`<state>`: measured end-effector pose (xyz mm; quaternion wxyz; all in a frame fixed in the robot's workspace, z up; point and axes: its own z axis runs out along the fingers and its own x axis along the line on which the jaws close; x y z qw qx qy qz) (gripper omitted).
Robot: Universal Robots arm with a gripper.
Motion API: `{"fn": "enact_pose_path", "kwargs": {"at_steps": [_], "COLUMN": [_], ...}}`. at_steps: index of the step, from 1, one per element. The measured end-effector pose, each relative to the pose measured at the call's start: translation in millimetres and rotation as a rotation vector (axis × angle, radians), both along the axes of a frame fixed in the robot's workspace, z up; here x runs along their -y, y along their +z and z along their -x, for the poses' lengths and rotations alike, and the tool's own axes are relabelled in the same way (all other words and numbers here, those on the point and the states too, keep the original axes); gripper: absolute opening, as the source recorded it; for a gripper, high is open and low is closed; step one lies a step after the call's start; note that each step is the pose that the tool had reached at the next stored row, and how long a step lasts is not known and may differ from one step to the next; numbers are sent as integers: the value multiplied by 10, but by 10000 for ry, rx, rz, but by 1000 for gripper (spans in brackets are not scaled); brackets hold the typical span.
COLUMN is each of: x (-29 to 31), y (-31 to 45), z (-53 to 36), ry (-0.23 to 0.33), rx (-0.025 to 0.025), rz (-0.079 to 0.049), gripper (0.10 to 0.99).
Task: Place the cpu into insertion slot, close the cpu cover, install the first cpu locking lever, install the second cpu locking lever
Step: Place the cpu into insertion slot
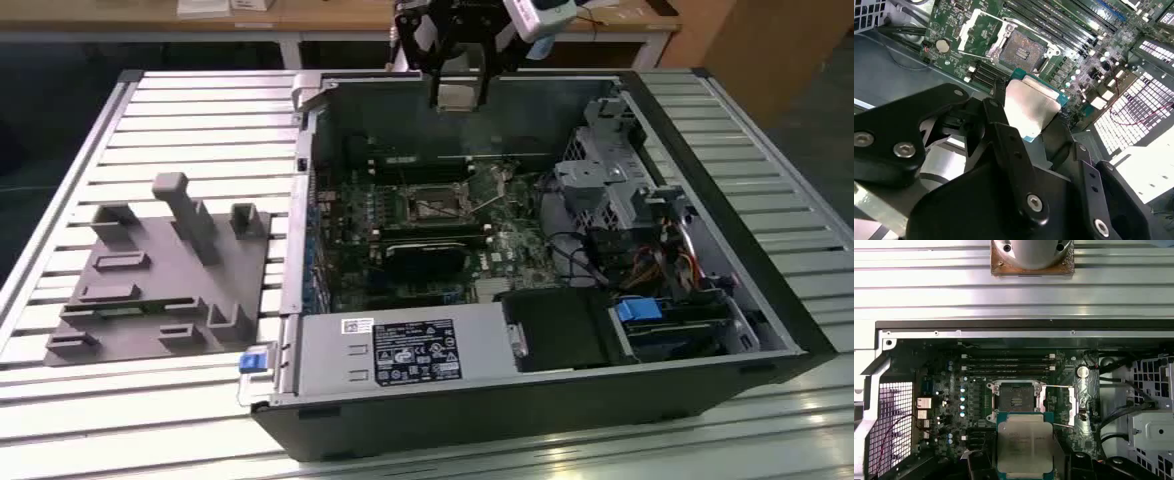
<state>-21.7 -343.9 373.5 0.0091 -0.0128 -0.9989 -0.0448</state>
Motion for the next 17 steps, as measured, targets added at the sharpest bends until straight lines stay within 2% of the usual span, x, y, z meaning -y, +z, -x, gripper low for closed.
{"fn": "enact_pose_path", "kwargs": {"at_steps": [12, 17], "x": [0, 0], "y": [-1, -51], "z": [0, 0], "ry": [0, 1], "rx": [0, 10], "rz": [0, -1], "gripper": [537, 537]}}
